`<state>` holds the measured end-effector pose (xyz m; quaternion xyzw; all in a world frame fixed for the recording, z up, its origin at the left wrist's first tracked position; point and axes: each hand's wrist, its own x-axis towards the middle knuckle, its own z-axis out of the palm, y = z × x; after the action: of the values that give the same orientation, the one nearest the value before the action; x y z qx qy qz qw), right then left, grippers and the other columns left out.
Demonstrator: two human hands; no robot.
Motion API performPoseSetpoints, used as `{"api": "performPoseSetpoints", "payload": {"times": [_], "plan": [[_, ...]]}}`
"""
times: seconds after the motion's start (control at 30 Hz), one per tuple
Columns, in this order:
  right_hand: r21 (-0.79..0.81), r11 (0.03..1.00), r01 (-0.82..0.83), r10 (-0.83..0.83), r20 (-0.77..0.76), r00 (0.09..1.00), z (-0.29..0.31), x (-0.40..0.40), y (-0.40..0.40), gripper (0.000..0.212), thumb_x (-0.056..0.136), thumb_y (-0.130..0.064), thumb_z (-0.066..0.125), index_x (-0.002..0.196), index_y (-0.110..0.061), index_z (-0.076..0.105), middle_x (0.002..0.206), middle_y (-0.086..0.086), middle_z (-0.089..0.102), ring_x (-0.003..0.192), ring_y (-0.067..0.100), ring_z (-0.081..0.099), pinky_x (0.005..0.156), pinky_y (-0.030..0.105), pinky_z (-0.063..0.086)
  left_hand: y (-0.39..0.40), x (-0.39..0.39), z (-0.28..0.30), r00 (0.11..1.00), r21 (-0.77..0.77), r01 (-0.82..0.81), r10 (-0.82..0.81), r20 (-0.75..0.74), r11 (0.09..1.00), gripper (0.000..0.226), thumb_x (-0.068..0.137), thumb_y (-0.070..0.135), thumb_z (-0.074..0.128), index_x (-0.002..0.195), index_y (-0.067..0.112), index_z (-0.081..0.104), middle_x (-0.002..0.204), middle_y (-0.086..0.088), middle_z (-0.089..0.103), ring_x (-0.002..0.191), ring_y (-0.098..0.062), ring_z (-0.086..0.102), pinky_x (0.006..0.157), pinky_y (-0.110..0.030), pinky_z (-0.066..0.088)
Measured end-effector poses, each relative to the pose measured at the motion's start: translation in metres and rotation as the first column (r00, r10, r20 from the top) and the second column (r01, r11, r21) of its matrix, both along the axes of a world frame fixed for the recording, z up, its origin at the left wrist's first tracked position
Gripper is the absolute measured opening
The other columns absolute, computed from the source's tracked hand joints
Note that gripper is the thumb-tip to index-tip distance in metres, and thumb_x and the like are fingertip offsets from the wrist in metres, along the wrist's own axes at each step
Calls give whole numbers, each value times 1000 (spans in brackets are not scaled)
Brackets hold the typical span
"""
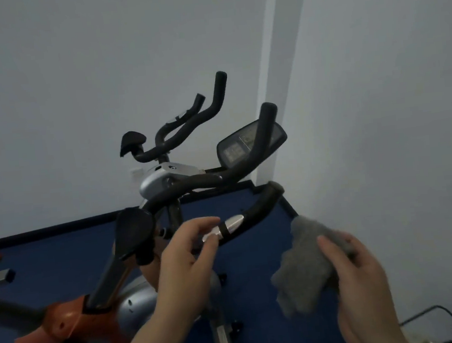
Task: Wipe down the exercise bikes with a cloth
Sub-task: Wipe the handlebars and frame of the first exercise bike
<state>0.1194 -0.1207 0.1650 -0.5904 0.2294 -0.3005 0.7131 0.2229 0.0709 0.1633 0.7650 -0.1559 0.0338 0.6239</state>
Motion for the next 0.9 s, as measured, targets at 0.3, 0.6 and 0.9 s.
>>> {"api": "performPoseSetpoints", "payload": {"times": [0.3, 0.6, 0.9], "plan": [[-999, -47, -13, -134, -7, 991, 30, 89, 32, 12, 81, -22, 73, 88, -13, 72, 103, 5, 69, 109, 26, 60, 100, 50, 40, 38, 71, -6, 994, -8, 101, -101, -29, 995, 30, 89, 17, 58, 100, 44, 65, 81, 8, 63, 60, -14, 56, 55, -42, 54], [-948, -262, -178, -191, -130, 973, 0, 96, 22, 29, 96, -27, 47, 113, -14, 68, 116, 0, 69, 122, 22, 54, 116, 49, 20, 47, 62, -15, 989, 115, 85, -98, 114, 990, 26, 88, 21, 55, 102, 41, 62, 93, 23, 61, 81, -1, 59, 72, -23, 45], [-908, -153, -391, 97, -407, 908, -3, 114, 85, 43, 93, -38, 40, 117, -13, 64, 99, -1, 73, 91, 15, 67, 100, 31, 39, 87, 64, -17, 956, 47, -266, 257, 144, 963, 35, 87, 12, 56, 103, 43, 62, 105, 17, 64, 102, -4, 60, 85, -40, 54]]}}
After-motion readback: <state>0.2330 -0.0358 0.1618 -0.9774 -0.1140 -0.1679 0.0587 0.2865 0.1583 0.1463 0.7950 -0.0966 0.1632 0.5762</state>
